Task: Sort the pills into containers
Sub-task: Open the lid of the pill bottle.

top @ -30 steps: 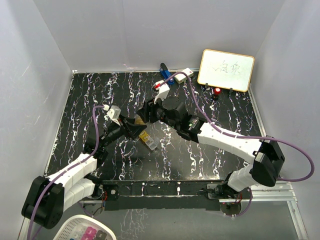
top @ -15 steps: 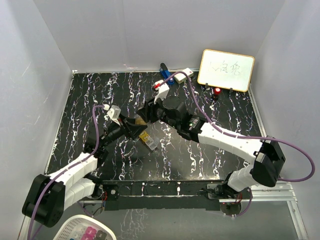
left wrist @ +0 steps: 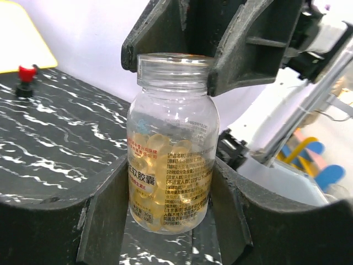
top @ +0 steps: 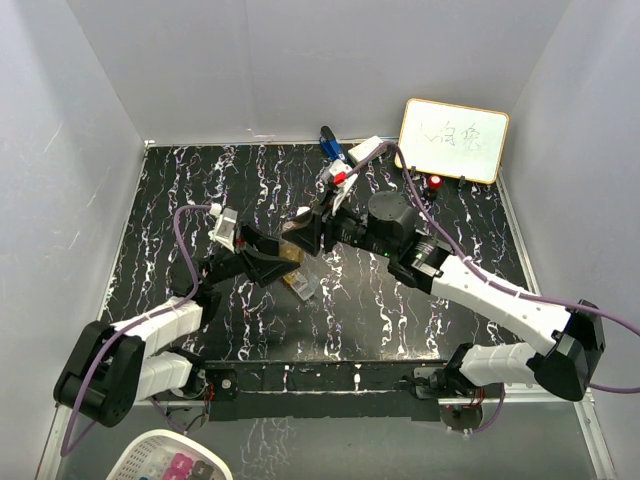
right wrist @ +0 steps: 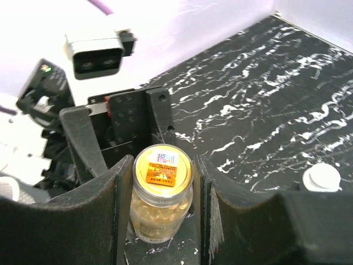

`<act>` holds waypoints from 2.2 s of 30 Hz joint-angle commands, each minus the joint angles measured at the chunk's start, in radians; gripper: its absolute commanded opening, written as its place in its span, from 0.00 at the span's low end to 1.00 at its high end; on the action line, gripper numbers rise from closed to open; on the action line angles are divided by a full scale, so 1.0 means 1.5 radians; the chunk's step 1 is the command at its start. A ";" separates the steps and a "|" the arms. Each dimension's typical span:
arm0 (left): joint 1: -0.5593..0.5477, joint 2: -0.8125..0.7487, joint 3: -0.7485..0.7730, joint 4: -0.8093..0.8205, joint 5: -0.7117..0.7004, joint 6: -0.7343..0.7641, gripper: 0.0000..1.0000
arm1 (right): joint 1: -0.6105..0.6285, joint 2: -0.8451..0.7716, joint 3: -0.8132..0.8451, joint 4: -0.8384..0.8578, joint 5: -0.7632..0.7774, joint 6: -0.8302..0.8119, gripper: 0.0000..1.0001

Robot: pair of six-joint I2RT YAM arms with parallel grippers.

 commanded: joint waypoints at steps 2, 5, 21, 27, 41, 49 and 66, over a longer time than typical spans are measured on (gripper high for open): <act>-0.009 0.023 0.053 0.241 0.112 -0.120 0.00 | -0.063 -0.018 -0.022 0.108 -0.211 0.036 0.00; -0.015 0.002 0.061 0.241 0.124 -0.124 0.00 | -0.103 -0.011 -0.045 0.183 -0.322 0.085 0.00; -0.019 -0.019 0.062 0.235 0.131 -0.137 0.00 | -0.181 0.091 -0.115 0.693 -0.557 0.464 0.42; -0.019 -0.041 0.066 0.152 0.129 -0.087 0.00 | -0.181 -0.018 -0.098 0.404 -0.448 0.250 0.78; -0.021 -0.186 0.135 -0.413 -0.085 0.262 0.00 | 0.014 -0.103 0.005 0.018 0.131 -0.045 0.78; -0.024 -0.218 0.134 -0.490 -0.193 0.324 0.00 | 0.109 -0.041 0.032 0.049 0.312 -0.082 0.77; -0.041 -0.217 0.102 -0.456 -0.194 0.337 0.00 | 0.150 -0.005 0.018 0.162 0.429 -0.059 0.63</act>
